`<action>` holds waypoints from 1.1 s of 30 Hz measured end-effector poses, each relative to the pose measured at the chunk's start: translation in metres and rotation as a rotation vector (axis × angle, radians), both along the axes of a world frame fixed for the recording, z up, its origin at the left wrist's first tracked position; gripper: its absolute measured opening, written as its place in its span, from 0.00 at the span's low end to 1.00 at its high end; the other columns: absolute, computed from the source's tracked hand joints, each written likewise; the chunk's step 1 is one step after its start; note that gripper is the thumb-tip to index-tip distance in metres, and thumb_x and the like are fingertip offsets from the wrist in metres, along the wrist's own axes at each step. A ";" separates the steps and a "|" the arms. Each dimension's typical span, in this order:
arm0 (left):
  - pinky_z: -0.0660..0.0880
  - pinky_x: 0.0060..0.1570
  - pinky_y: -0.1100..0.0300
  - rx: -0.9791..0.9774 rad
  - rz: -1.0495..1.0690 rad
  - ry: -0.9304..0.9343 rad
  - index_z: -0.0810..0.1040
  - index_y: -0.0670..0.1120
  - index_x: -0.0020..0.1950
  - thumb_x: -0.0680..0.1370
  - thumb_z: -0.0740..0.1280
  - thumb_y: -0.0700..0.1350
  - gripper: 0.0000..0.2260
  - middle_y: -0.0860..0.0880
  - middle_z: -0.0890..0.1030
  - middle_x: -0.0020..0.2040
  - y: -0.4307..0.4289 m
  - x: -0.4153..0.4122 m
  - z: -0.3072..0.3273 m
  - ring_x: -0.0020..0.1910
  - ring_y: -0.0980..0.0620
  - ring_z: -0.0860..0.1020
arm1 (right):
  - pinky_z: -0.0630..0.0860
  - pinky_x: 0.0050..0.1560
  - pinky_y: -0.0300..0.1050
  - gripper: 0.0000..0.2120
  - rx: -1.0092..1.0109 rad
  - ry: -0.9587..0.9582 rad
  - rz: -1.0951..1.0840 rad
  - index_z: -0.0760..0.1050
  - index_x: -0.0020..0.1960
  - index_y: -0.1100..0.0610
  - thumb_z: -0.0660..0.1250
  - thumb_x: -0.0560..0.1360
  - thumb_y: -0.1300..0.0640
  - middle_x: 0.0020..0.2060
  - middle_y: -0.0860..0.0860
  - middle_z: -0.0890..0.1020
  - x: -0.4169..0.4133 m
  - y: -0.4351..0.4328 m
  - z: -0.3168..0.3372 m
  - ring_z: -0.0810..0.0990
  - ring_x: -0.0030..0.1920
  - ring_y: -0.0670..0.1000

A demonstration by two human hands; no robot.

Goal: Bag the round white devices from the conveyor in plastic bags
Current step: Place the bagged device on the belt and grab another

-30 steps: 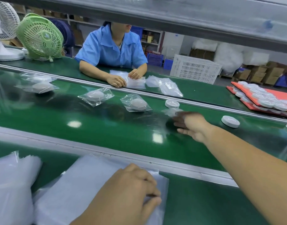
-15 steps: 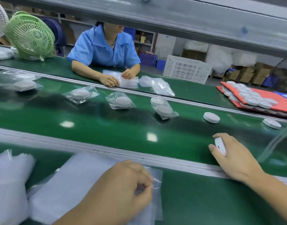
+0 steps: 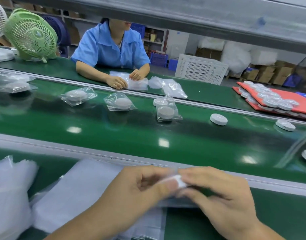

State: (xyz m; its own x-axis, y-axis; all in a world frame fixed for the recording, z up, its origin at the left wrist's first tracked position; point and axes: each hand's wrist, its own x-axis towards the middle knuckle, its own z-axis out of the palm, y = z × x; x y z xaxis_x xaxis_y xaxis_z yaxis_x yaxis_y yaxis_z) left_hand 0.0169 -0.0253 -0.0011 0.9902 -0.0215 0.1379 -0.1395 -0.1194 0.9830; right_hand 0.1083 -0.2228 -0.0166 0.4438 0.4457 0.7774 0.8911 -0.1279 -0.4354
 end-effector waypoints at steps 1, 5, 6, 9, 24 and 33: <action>0.77 0.55 0.66 -0.035 -0.051 0.005 0.83 0.62 0.59 0.68 0.81 0.53 0.21 0.57 0.85 0.56 -0.003 -0.002 0.000 0.57 0.57 0.83 | 0.80 0.53 0.37 0.07 0.082 0.107 -0.039 0.87 0.47 0.46 0.79 0.69 0.48 0.48 0.40 0.87 -0.005 0.004 0.001 0.87 0.51 0.45; 0.78 0.48 0.68 0.092 0.332 -0.196 0.81 0.63 0.54 0.67 0.78 0.56 0.17 0.62 0.84 0.52 -0.019 -0.003 -0.005 0.51 0.61 0.83 | 0.77 0.59 0.39 0.21 0.100 0.523 0.040 0.84 0.41 0.45 0.72 0.68 0.27 0.54 0.41 0.86 -0.015 0.012 0.014 0.82 0.60 0.42; 0.78 0.46 0.69 0.051 0.443 -0.246 0.82 0.61 0.52 0.69 0.76 0.56 0.12 0.62 0.85 0.51 -0.020 -0.002 -0.006 0.50 0.61 0.83 | 0.78 0.51 0.39 0.24 0.038 0.636 0.122 0.82 0.40 0.46 0.72 0.65 0.25 0.52 0.42 0.86 -0.015 0.013 0.018 0.84 0.52 0.42; 0.77 0.44 0.69 -0.020 0.531 -0.270 0.81 0.60 0.53 0.72 0.70 0.62 0.12 0.61 0.85 0.51 -0.023 0.000 -0.007 0.50 0.61 0.82 | 0.68 0.32 0.41 0.26 -0.205 0.580 0.116 0.72 0.37 0.51 0.69 0.72 0.29 0.29 0.44 0.75 -0.006 0.023 0.020 0.71 0.30 0.43; 0.46 0.65 0.62 1.021 0.157 -0.104 0.62 0.70 0.71 0.66 0.42 0.76 0.35 0.71 0.56 0.73 0.006 0.010 -0.024 0.72 0.65 0.51 | 0.73 0.39 0.41 0.17 -0.181 1.042 -0.251 0.83 0.52 0.52 0.58 0.85 0.46 0.44 0.45 0.88 0.127 0.096 0.033 0.85 0.43 0.45; 0.80 0.42 0.60 1.126 0.207 -0.191 0.82 0.70 0.46 0.70 0.62 0.68 0.11 0.67 0.82 0.49 0.003 0.003 -0.026 0.45 0.59 0.81 | 0.76 0.50 0.40 0.18 -0.460 0.503 -0.149 0.82 0.44 0.47 0.60 0.78 0.37 0.41 0.39 0.84 0.006 0.029 -0.005 0.82 0.47 0.43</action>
